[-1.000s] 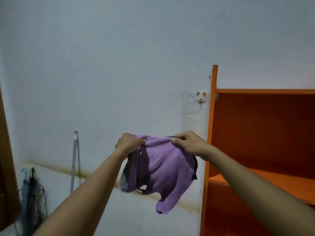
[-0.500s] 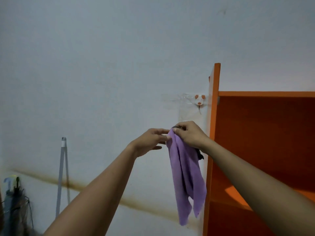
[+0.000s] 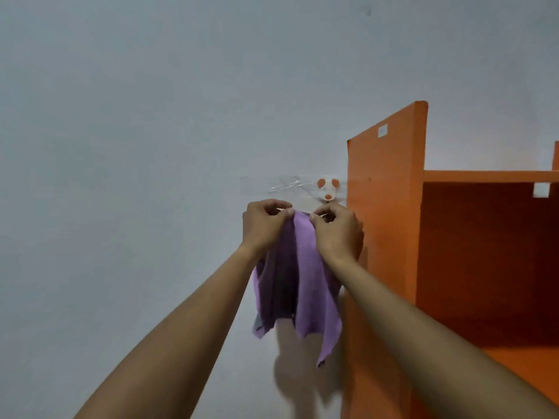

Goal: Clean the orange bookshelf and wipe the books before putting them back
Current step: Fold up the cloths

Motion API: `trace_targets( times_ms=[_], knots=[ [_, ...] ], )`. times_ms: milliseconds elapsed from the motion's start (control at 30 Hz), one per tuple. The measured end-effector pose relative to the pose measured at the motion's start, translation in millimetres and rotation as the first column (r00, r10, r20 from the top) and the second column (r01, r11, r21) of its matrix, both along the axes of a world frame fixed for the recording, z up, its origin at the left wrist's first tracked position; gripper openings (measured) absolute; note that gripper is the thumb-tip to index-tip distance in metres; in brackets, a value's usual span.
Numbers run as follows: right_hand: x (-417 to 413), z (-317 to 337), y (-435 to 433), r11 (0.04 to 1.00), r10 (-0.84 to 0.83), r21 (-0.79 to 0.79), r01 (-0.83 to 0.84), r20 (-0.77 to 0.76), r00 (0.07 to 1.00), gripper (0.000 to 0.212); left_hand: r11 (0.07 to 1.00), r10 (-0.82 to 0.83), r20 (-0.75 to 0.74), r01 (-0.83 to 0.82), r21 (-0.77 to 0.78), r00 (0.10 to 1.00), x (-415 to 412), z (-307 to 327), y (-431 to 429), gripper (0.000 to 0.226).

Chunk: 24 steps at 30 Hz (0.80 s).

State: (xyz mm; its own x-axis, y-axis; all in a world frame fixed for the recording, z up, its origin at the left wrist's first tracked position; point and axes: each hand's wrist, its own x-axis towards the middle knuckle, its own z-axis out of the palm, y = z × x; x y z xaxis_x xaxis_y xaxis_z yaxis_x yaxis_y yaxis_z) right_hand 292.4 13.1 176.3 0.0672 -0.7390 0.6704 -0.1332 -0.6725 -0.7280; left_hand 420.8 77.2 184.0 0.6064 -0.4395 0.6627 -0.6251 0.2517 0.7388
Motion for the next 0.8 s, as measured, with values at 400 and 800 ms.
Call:
trace_targets(
  times_ms=[400,800],
  knots=[
    [15.8,48.7,-44.3,0.784,-0.608,-0.541,0.305,-0.564,0.559,0.025,0.989,0.053,0.341,-0.096,0.109,0.939,7.4,30.3,-84.0,0.014],
    [33.9,6.1,-54.1,0.923,-0.384,-0.224,0.313,-0.476,0.791,0.026,0.988,-0.026,0.284,-0.019,0.156,0.959,15.7,-11.4,-94.0,0.019]
  ],
)
